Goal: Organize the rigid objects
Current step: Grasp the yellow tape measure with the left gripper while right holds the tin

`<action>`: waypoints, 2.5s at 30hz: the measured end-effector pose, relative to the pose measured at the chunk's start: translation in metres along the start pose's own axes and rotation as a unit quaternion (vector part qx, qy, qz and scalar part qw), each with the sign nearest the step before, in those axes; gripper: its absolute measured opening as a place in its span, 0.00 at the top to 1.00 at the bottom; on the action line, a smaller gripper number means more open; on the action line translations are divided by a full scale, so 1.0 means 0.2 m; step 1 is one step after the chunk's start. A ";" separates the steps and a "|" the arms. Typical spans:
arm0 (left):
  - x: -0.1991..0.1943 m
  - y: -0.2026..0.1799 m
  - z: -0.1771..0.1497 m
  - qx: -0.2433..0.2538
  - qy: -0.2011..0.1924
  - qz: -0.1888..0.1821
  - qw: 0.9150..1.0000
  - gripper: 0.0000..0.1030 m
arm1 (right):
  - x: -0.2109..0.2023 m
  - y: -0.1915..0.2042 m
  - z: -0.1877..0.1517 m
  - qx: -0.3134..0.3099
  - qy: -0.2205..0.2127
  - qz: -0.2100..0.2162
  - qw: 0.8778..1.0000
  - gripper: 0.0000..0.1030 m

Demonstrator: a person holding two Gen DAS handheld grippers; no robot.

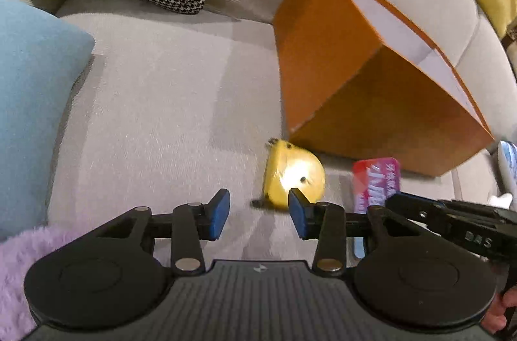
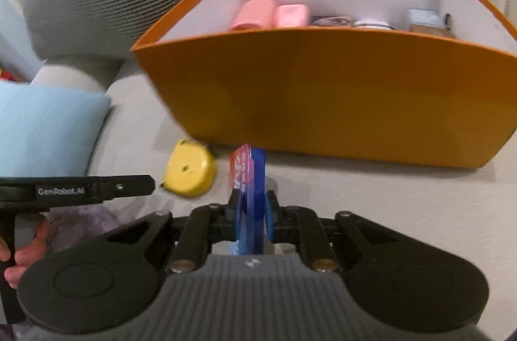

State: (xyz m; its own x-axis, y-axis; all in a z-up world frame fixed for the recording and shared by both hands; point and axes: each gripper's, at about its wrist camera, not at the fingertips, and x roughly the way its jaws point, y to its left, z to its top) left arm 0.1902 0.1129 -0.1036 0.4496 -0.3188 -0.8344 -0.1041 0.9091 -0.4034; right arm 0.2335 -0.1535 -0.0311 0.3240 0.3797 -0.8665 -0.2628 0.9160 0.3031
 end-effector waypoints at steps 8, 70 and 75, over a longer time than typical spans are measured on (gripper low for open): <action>0.16 -0.01 0.08 -0.031 0.012 -0.034 0.999 0.48 | 0.04 -0.06 -0.01 0.013 0.007 0.015 1.000 0.86; 0.27 -0.12 0.07 -0.083 0.004 -0.083 0.993 0.61 | 0.09 -0.02 0.01 0.009 0.010 0.019 1.000 0.85; 0.19 -0.20 0.04 -0.030 0.009 -0.071 0.997 0.74 | 0.07 -0.06 0.00 0.030 0.020 0.030 0.999 0.86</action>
State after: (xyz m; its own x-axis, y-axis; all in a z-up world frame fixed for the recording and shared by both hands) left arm 0.2185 0.0662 -0.1156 0.4481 -0.4476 -0.7739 -0.0937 0.8373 -0.5386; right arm 0.2415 -0.1587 -0.0475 0.2724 0.4302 -0.8606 -0.2256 0.8981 0.3775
